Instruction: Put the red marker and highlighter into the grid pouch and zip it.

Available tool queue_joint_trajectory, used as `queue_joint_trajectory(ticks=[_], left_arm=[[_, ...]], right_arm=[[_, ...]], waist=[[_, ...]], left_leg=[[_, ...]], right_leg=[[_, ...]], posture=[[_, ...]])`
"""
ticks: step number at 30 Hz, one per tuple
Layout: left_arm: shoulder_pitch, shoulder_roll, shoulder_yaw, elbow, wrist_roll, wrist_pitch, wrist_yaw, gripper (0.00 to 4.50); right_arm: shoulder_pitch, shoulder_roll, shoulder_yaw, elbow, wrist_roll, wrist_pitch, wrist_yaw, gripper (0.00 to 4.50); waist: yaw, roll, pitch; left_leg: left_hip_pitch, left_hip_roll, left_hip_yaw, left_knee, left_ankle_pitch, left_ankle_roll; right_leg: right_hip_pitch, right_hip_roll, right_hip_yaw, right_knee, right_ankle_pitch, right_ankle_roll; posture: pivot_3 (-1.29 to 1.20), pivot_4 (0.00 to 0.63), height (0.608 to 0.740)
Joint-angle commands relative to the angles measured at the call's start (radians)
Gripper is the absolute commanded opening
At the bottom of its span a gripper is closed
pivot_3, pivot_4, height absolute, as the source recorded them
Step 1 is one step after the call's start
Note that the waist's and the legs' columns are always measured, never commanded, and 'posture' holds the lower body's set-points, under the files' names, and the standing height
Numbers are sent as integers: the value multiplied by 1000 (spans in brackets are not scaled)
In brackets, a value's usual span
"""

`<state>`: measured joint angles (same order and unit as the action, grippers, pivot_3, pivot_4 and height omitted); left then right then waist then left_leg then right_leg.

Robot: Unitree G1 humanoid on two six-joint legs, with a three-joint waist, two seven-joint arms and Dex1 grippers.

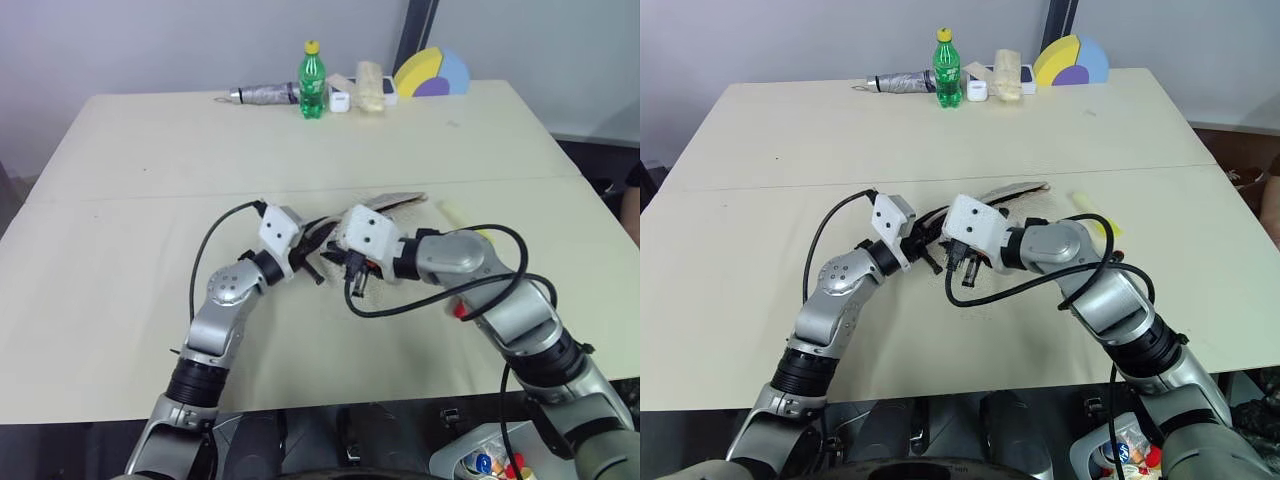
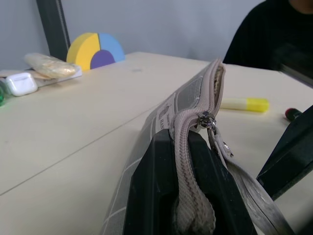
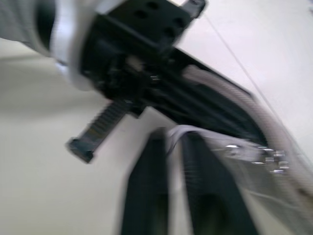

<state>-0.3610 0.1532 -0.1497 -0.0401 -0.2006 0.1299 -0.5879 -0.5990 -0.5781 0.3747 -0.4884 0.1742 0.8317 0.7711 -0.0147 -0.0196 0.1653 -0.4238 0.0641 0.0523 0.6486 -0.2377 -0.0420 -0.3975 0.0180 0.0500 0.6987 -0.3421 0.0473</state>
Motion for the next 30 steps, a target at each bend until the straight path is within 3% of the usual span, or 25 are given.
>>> queue_joint_trajectory(ticks=[1, 5, 8, 14, 20, 30], left_arm=[[-24, -15, -2, -47, -30, 0, -8, 0], [-21, 14, 41, -57, -51, 27, -4, 0], [-22, 50, 75, -61, -62, 42, 0, 0], [-43, 149, 137, -64, -46, 31, 4, 0], [-50, 193, 129, -40, -28, 6, -19, 0], [-23, 212, 49, 2, 47, -75, -76, 0]], right_arm=[[-3, -13, -61, -47, 35, -13, 15, 2486], [37, -48, -245, -63, 113, 12, 22, 4469], [92, -75, -387, -73, 185, 55, 23, 4469], [227, -146, -548, 80, 121, 68, -101, 4469], [284, -149, -577, 308, 21, 2, -241, 4469], [188, -53, -607, 616, 27, -116, -338, 4469]], waist=[[0, 0, 0], [4, 0, 0], [2, -1, 0], [-3, -1, 0], [1, -1, 0], [-2, 0, 0]], left_leg=[[0, 0, 0, 0, 0, 0], [0, 0, 0, 0, 0, 0], [0, 0, 0, 0, 0, 0], [1, 0, 0, -1, 0, 0], [0, 0, 1, -1, 0, 0], [1, 0, 2, -1, 0, 0]], right_leg=[[0, 0, 0, 0, 0, 0], [0, 0, 0, 0, 0, 0], [0, 0, 0, 0, 0, 0], [1, 1, 0, 0, 0, 0], [0, 0, 1, 0, 0, 0], [0, 2, 1, 0, 0, 0]], posture=[[0, 150, 740], [0, 150, 740], [0, 150, 740], [0, 150, 740], [0, 150, 740], [0, 150, 740]])
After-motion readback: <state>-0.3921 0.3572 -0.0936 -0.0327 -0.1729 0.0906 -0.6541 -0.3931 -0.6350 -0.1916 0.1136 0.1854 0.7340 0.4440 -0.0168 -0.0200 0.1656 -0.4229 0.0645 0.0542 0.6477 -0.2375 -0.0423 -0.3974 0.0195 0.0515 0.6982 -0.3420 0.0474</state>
